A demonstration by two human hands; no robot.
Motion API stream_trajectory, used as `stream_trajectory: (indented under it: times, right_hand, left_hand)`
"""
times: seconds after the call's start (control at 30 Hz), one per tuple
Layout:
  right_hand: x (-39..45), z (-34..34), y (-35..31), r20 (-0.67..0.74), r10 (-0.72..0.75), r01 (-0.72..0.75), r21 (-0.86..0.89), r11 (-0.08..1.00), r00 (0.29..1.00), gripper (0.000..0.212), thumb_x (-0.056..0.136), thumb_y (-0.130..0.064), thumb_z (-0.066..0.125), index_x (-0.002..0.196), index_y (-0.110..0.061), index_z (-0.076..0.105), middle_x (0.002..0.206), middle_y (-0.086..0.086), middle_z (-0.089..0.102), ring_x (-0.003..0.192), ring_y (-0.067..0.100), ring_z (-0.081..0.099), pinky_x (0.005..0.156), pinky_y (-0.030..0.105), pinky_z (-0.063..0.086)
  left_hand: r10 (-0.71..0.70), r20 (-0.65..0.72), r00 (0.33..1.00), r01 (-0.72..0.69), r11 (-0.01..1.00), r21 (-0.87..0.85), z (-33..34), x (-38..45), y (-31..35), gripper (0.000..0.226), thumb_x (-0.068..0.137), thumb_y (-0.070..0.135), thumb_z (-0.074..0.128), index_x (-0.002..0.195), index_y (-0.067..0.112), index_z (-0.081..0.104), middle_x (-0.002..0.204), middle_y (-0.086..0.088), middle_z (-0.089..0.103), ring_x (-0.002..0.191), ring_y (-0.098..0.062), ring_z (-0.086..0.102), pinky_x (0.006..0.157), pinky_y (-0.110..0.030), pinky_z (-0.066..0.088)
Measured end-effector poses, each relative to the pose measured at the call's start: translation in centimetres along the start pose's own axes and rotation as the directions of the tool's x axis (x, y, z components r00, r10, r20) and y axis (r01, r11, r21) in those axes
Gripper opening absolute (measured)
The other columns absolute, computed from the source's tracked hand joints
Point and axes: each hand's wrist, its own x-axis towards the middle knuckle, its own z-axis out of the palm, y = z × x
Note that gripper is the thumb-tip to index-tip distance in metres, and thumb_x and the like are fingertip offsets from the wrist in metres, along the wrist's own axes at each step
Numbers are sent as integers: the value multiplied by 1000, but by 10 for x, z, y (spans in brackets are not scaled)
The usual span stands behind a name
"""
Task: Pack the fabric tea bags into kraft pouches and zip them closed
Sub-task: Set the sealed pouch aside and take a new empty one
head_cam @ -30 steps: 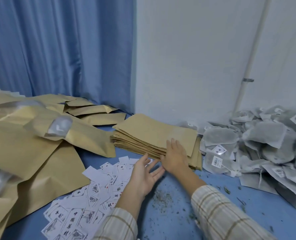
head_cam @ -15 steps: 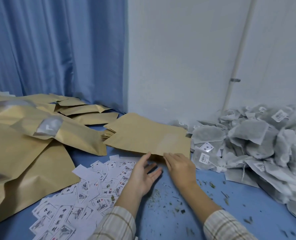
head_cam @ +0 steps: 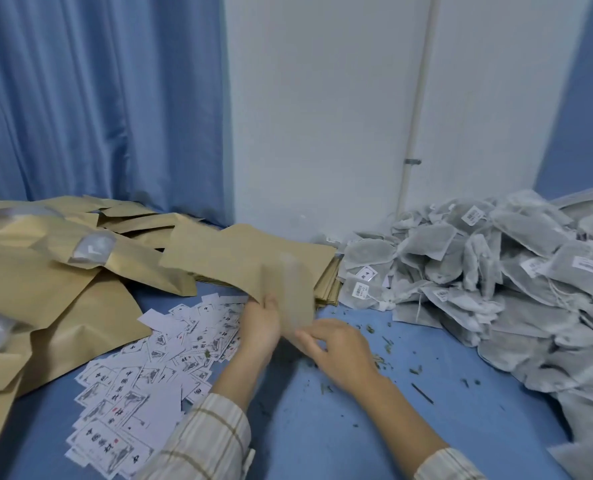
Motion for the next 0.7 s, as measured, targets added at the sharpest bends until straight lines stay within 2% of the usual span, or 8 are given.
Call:
stream_trajectory:
  times: [0.13,0.2,0.3,0.43,0.5,0.57,0.6,0.7]
  right_hand:
    - [0,-33,-24,64,381,-339,609,717,922,33,92,-48,46,116,-33,61,105,-15,67,85,-8,62,85,21,51]
    - [3,-55,-33,144,464,-341,861,377,874,38,90,-47,46,115,-22,61,107,0,69,86,12,68,80,31,55]
    - [-5,-88,-25,278,461,-284,957,-58,843,62,81,-61,43,117,-14,59,113,15,65,98,31,65,78,46,56]
    - [-32,-102,1,355,505,-361,928,-91,787,53,92,-55,38,120,-15,60,114,9,67,105,25,63,84,43,52]
    - [-46,-88,10,351,611,-411,910,-45,709,30,96,-29,46,109,-9,64,99,8,72,88,20,69,64,33,55]
    - [-55,-72,15,363,672,-469,883,-27,645,19,94,-12,48,100,-6,65,89,8,73,76,18,71,54,28,54]
    - [-59,-64,18,387,676,-489,871,-46,627,17,93,-8,48,97,-5,65,87,9,73,74,19,71,53,27,54]
    - [-66,-45,26,465,666,-548,830,-100,583,14,91,-5,51,95,-2,63,84,12,72,74,22,69,56,29,54]
  left_hand:
    - [335,55,940,-330,864,380,-9,-18,8,18,96,5,38,101,-1,54,81,-14,58,76,-32,54,57,-31,36]
    - [518,158,841,-526,712,465,-13,-23,11,51,84,-11,36,128,12,49,93,-4,57,74,-21,46,55,-20,35]
    - [626,318,712,-605,316,731,-20,-28,10,94,74,-17,41,147,38,21,125,-8,48,96,-30,50,77,-34,42]
    - [694,394,603,-486,-73,871,-24,-41,-3,76,72,-17,31,128,26,59,115,-27,60,84,-47,59,73,-51,51]
    - [550,515,658,-505,-185,843,-24,-42,-13,76,78,-8,27,140,33,41,132,-26,48,106,-48,52,88,-55,44]
    - [235,514,825,-527,-9,850,-19,-40,-23,81,85,5,42,148,38,3,153,-18,12,136,-43,20,109,-56,20]
    - [74,529,845,-534,115,838,-16,-41,-27,88,85,17,52,147,38,-7,156,-15,-3,141,-40,2,113,-56,8]
    - [-120,686,718,-607,374,701,2,-53,-29,123,63,49,75,146,39,-15,155,-7,-24,142,-27,-23,113,-48,-9]
